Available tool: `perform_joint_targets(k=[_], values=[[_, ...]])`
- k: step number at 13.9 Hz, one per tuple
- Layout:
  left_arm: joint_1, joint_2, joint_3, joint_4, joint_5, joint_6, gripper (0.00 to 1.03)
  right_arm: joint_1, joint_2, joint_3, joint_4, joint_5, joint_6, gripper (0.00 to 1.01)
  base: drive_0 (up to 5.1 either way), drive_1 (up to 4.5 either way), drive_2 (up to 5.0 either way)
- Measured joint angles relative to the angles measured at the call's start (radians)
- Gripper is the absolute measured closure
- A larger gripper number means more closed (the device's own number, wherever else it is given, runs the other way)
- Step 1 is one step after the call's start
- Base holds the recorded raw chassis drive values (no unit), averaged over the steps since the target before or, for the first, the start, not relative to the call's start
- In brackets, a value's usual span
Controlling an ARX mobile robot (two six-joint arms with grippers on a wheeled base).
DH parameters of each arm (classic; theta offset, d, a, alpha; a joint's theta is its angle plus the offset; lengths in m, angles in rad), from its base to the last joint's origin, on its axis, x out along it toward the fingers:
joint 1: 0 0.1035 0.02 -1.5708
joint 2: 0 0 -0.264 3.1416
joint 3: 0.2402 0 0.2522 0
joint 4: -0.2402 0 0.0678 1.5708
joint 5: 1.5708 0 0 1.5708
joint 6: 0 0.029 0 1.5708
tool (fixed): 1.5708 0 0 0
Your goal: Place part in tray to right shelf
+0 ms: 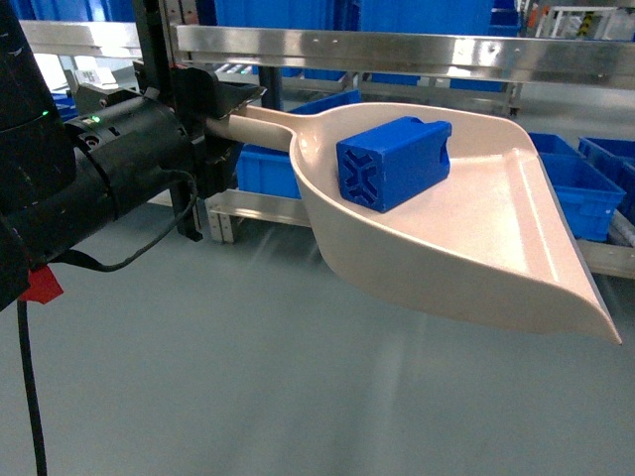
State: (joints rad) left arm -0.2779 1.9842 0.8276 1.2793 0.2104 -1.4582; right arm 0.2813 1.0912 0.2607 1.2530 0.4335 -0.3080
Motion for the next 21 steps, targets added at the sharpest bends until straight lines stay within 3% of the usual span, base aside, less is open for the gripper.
perform_joint_targets(k=[21], values=[[-0.002, 0.0, 0.0, 0.003, 0.002, 0.0, 0.9, 0.0, 0.0, 0.0, 0.003, 0.0, 0.0, 0.03, -1.6, -1.59, -1.6]])
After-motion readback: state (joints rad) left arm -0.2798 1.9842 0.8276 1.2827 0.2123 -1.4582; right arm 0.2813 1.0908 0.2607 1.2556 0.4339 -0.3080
